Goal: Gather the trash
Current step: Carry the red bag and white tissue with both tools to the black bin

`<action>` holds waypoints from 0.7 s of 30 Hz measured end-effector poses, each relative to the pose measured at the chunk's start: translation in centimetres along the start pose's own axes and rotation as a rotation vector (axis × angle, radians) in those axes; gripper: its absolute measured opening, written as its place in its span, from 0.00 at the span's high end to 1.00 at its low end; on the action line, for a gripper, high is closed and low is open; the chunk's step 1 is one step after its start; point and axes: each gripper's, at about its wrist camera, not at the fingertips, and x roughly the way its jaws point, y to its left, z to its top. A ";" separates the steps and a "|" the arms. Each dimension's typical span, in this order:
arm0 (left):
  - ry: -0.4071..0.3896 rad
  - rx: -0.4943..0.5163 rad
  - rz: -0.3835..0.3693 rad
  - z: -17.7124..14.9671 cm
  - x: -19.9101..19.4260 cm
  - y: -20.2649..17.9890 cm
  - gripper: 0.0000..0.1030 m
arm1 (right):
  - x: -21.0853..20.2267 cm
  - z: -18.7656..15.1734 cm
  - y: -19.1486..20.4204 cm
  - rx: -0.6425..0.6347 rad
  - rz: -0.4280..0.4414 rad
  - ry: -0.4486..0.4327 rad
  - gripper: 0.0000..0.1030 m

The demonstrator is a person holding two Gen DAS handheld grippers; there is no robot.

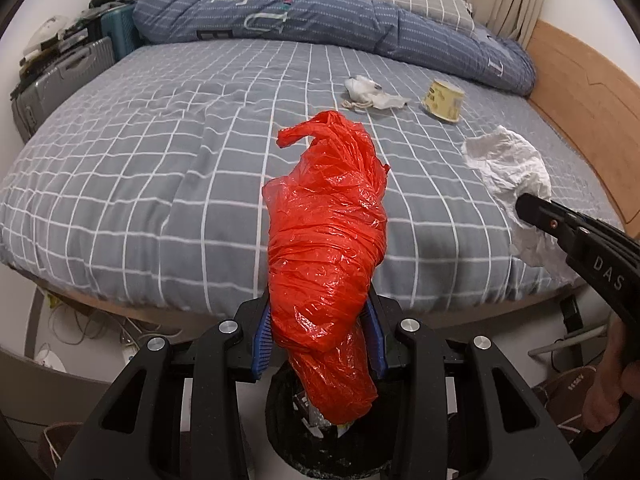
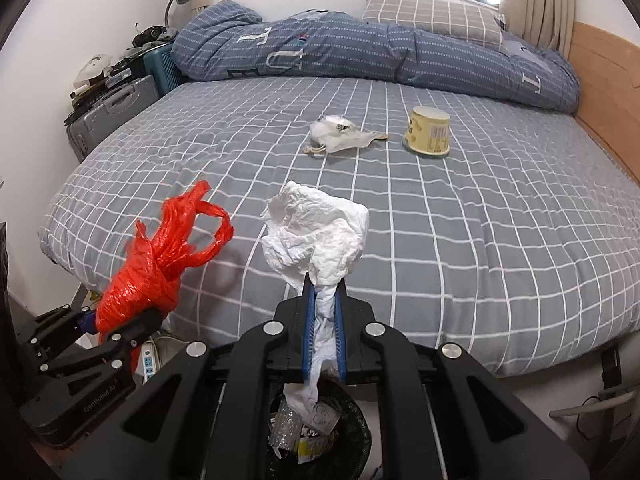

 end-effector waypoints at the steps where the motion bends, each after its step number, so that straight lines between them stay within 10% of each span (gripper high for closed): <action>1: 0.001 0.003 0.002 -0.3 -0.2 -0.1 0.64 | -0.1 -0.2 0.0 -0.001 0.002 0.003 0.92; 21: 0.035 -0.018 0.024 -4.8 -3.7 0.8 0.64 | -3.4 -6.0 0.7 0.052 0.032 0.070 0.92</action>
